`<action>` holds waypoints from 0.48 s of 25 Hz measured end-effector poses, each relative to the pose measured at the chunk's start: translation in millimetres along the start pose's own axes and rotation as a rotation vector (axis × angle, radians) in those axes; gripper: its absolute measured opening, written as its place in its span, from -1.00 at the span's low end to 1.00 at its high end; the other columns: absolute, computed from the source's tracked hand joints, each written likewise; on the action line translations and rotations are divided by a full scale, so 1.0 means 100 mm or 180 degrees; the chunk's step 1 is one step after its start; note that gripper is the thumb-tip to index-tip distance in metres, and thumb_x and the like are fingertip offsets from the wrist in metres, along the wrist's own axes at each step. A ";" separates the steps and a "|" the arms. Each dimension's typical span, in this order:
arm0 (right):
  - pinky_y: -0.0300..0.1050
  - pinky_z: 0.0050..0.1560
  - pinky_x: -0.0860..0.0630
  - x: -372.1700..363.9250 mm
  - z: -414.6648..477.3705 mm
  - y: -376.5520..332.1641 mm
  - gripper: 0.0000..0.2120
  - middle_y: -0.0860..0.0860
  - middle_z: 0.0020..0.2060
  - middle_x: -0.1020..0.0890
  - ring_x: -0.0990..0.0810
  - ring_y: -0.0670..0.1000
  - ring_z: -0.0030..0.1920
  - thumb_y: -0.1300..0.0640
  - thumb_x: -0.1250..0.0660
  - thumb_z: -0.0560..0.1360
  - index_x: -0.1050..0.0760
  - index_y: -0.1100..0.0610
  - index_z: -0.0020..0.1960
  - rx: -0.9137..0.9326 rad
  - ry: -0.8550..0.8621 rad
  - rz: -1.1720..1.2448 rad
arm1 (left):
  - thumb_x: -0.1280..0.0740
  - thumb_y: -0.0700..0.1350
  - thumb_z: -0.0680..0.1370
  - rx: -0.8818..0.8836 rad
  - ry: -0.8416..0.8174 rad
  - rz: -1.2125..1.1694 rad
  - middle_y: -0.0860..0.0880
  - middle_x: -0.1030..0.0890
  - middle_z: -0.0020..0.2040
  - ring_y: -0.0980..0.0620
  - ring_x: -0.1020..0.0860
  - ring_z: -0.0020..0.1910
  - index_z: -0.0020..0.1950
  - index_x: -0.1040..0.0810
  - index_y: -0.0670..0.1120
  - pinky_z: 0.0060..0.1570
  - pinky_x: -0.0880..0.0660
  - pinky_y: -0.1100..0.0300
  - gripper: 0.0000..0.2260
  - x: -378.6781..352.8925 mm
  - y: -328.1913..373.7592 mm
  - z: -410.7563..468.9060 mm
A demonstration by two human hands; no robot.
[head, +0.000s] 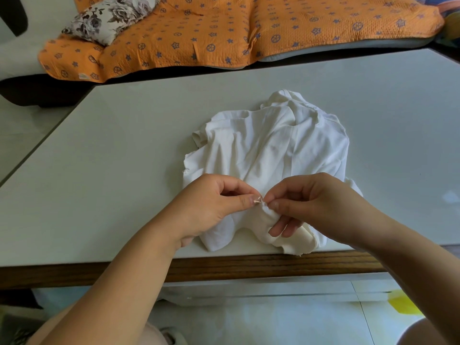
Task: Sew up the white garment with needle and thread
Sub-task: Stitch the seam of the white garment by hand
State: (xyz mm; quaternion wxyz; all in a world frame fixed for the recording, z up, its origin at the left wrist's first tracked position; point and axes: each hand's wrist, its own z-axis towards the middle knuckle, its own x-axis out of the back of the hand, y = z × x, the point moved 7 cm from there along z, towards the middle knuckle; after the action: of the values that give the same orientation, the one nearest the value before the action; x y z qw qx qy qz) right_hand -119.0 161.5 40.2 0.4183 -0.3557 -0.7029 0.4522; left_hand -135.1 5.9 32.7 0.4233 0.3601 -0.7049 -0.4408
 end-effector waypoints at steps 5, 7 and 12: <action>-0.13 -0.27 -0.63 0.02 0.02 0.00 -0.94 0.19 -0.31 -0.69 -0.72 0.18 -0.26 0.21 -0.35 0.54 -0.61 0.12 -0.06 0.0094 0.0197 0.0275 | -0.48 -0.02 0.27 0.0148 0.0024 -0.0651 0.00 -0.71 -0.14 0.19 -0.64 -0.06 -0.12 -0.71 -0.08 -0.02 -0.49 0.36 -0.76 -0.03 -0.07 0.03; -0.09 -0.21 -0.64 0.00 0.01 0.01 -0.96 0.15 -0.31 -0.70 -0.73 0.16 -0.26 0.22 -0.33 0.57 -0.53 0.11 0.00 0.0119 0.0203 0.0283 | -0.48 -0.04 0.27 0.0219 -0.0001 -0.0847 -0.01 -0.71 -0.14 0.17 -0.65 -0.05 -0.12 -0.70 -0.10 0.00 -0.50 0.34 -0.76 -0.09 -0.09 0.04; -0.11 -0.13 -0.67 -0.06 -0.04 -0.05 -0.87 0.07 -0.29 -0.70 -0.74 0.06 -0.20 0.23 -0.22 0.62 -0.52 0.08 0.02 0.0355 0.0290 0.0327 | -0.48 -0.05 0.28 0.0293 0.0044 -0.1039 -0.07 -0.72 -0.12 0.12 -0.66 -0.06 -0.07 -0.69 -0.15 0.01 -0.51 0.29 -0.72 -0.13 -0.11 0.06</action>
State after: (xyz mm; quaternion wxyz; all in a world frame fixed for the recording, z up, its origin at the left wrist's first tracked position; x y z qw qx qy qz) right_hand -113.5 155.5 43.8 0.4453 -0.3876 -0.6376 0.4949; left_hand -133.7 15.2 17.3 0.3340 0.4919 -0.6535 -0.4684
